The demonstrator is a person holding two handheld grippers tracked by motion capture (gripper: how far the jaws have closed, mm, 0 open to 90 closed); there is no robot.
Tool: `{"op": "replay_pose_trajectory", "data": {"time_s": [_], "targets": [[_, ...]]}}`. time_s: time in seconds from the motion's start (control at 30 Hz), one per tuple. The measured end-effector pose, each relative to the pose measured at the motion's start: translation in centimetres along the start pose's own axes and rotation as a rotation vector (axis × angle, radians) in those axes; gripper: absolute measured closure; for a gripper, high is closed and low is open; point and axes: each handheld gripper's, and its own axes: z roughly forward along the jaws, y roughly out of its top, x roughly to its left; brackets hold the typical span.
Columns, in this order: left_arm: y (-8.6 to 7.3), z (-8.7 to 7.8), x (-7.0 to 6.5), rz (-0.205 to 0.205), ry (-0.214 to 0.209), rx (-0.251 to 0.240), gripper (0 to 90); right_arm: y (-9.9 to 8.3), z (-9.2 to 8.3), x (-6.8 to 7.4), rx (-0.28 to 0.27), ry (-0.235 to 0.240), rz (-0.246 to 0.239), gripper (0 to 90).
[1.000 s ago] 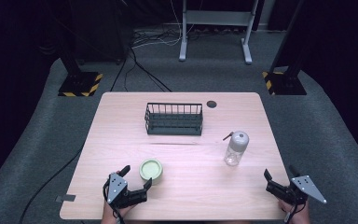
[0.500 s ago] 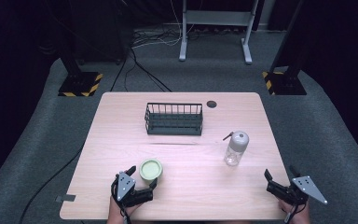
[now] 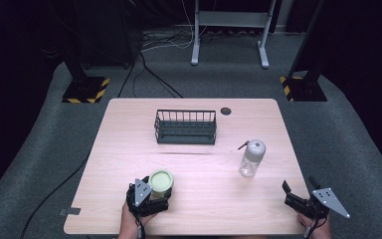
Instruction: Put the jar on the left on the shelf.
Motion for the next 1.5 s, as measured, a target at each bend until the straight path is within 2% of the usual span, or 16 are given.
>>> {"op": "replay_pose_trajectory", "data": {"time_s": [0.23, 0.47, 0.7, 0.9, 1.23, 1.5], "targets": [[0.1, 0.6, -0.1, -0.006, 0.005, 0.028, 9.8, 0.0, 0.0, 0.0, -0.004, 0.002, 0.004, 2.4], [0.3, 0.8, 0.0, -0.016, -0.003, 0.04, 10.4, 0.0, -0.1, 0.0, -0.008, 0.002, 0.007, 2.4], [0.3, 0.8, -0.1, -0.01, 0.004, 0.041, 10.8, 0.0, -0.1, -0.1, -0.007, 0.005, 0.006, 2.0], [0.5, 0.8, 0.3, -0.034, 0.008, 0.042, 10.9, 0.0, -0.1, -0.1, -0.007, 0.007, 0.008, 1.9], [1.6, 1.2, 0.6, -0.033, 0.019, 0.03, 10.9, 0.0, -0.1, 0.0, -0.006, 0.011, 0.005, 1.3], [2.6, 1.9, 1.2, -0.047, 0.025, 0.024, 10.9, 0.0, 0.0, 0.0, 0.0, 0.014, -0.008, 1.0]]}}
